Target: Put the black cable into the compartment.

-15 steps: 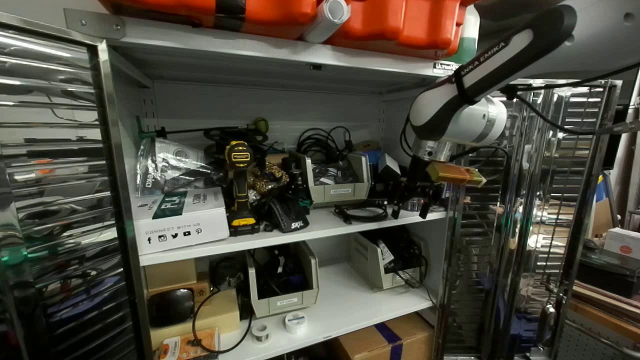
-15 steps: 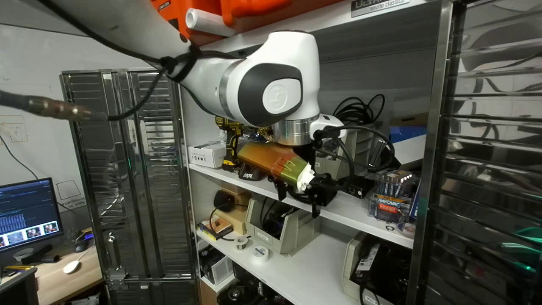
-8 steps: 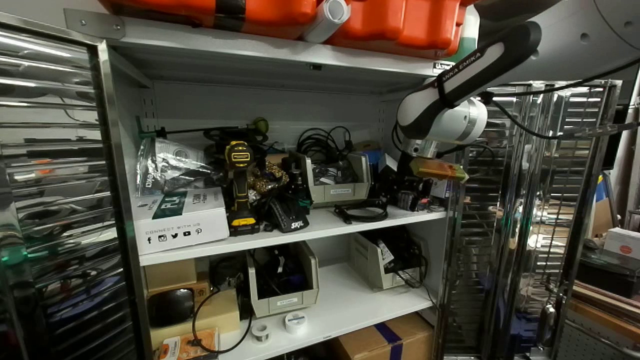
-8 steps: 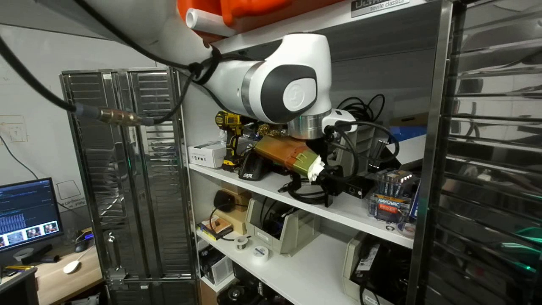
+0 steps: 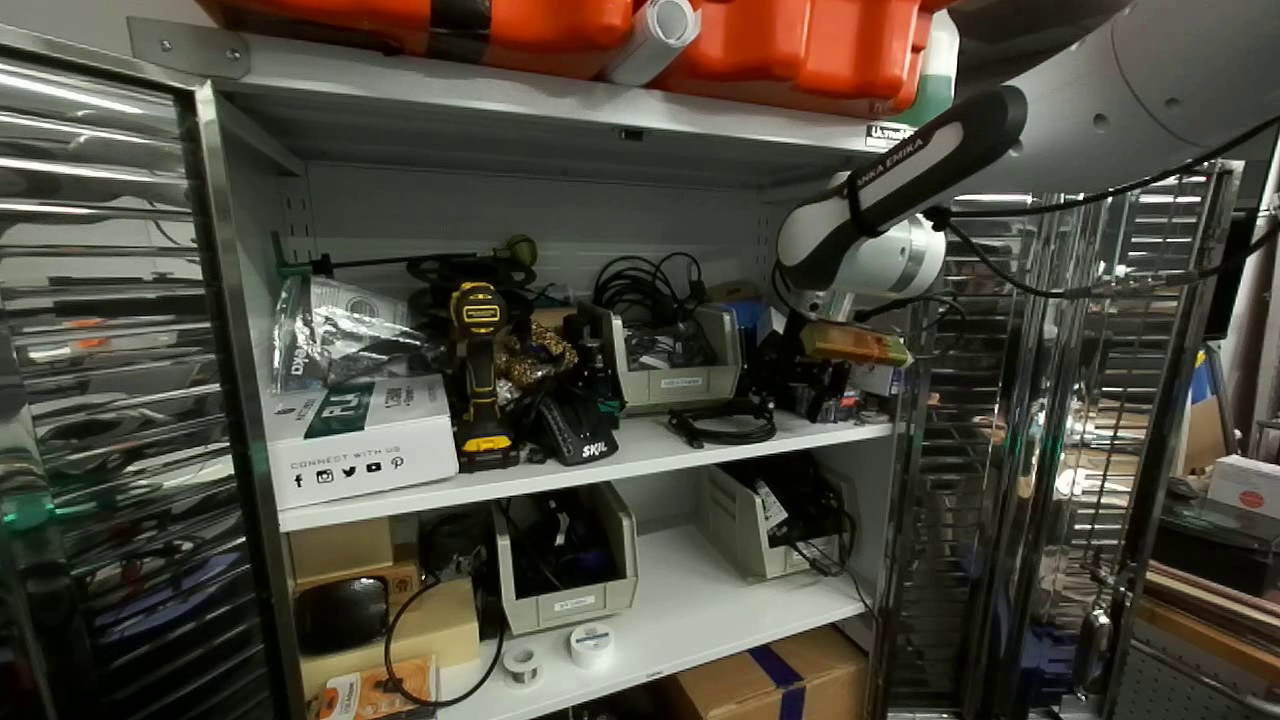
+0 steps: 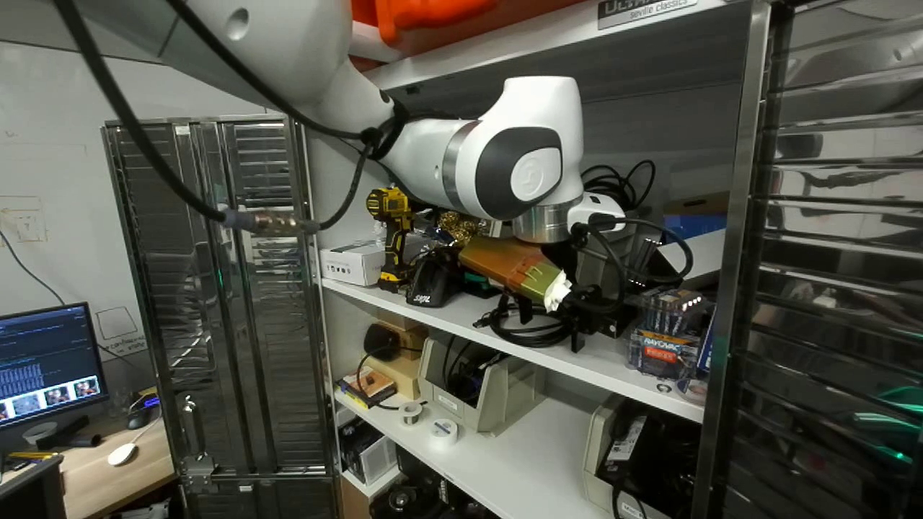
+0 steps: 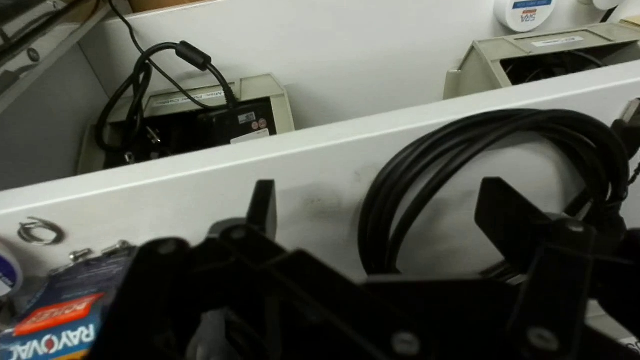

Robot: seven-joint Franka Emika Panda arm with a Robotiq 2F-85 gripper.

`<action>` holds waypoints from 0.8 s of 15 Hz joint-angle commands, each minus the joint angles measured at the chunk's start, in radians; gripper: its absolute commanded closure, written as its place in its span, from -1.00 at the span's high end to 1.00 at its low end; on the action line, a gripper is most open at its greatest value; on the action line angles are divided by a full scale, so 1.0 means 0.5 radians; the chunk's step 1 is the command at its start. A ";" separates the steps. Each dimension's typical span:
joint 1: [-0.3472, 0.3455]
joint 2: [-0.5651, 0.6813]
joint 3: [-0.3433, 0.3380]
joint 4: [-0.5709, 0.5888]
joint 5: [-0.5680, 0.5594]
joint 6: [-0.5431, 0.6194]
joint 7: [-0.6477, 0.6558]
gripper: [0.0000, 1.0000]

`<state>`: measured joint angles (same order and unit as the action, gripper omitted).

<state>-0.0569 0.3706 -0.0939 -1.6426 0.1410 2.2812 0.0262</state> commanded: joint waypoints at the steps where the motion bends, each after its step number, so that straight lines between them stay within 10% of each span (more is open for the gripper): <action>1: -0.039 0.120 0.050 0.217 0.020 -0.092 0.021 1.00; 12: -0.030 0.169 0.086 0.289 0.000 -0.357 0.029 -0.76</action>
<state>-0.0641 0.4449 -0.0664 -1.5236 0.1401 2.1444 0.0273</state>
